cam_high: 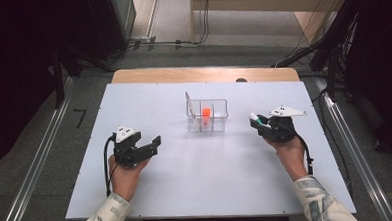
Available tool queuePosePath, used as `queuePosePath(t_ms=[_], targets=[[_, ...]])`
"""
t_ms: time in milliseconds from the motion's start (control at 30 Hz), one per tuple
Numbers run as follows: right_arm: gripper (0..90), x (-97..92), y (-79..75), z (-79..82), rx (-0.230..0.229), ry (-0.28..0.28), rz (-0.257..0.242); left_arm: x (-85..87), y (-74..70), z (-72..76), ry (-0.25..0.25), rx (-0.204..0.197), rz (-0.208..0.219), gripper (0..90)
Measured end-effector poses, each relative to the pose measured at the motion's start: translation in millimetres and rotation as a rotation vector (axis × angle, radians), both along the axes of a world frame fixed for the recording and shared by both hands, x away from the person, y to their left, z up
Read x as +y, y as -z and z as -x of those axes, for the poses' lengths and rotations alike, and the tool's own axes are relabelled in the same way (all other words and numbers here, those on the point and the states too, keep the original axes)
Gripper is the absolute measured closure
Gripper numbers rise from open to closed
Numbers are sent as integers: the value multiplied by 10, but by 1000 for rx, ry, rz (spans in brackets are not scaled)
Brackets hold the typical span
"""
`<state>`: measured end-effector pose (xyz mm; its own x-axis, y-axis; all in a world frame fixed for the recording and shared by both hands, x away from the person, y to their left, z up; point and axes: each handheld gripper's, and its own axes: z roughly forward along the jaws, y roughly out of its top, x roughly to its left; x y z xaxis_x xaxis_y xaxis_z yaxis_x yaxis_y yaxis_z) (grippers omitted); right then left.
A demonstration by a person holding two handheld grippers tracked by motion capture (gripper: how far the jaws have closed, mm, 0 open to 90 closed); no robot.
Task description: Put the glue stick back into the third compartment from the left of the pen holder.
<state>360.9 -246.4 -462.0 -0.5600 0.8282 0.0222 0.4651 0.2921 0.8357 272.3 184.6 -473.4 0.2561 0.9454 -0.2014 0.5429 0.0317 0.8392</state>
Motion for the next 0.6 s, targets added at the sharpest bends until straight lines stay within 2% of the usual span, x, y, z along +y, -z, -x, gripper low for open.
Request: queuePosePath(t_ms=[600], targets=[[633,364,-128,-75,-31,-45,-22,1,-5,5,3,-4,0,245]])
